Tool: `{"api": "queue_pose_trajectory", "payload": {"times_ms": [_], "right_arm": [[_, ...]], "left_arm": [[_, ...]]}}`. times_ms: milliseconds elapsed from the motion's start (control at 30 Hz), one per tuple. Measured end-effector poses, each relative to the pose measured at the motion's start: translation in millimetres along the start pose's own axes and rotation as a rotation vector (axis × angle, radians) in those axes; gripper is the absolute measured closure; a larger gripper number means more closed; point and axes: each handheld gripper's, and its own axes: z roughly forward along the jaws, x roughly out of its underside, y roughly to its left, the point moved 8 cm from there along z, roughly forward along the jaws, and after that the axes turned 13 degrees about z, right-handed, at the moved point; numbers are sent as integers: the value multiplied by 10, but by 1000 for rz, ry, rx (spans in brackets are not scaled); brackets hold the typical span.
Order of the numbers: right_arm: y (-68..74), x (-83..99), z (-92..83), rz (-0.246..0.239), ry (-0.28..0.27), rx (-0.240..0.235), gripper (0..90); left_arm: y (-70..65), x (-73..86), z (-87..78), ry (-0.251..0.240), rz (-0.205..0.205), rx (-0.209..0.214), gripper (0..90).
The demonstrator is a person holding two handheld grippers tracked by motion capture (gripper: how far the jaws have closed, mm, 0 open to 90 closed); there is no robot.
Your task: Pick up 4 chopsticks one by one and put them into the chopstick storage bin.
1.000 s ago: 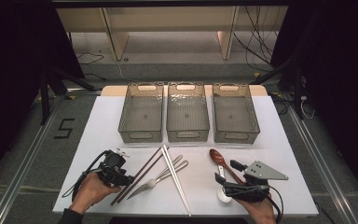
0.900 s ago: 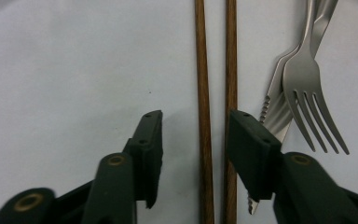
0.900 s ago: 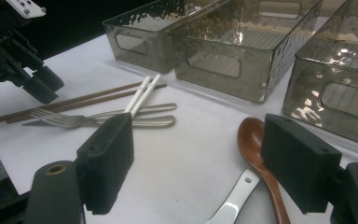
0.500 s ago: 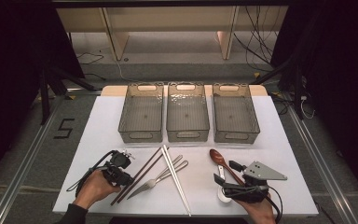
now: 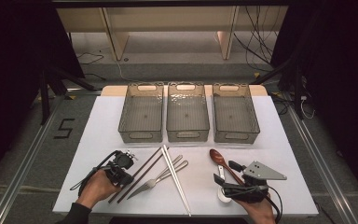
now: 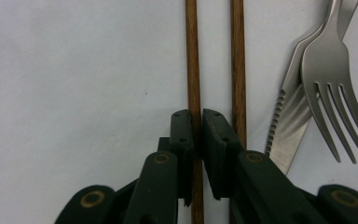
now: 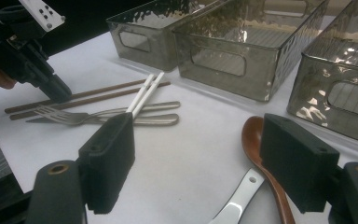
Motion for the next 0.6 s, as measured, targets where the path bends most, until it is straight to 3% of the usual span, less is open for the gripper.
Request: {"api": "queue_pose_trajectory", "payload": {"times_ms": [200, 600], "right_arm": [[2, 1, 2, 0, 1, 2, 278], [8, -2, 1, -2, 1, -3, 280]], "left_arm": [[-1, -2, 4, -7, -23, 4, 822], [10, 10, -9, -36, -14, 1, 842]]}}
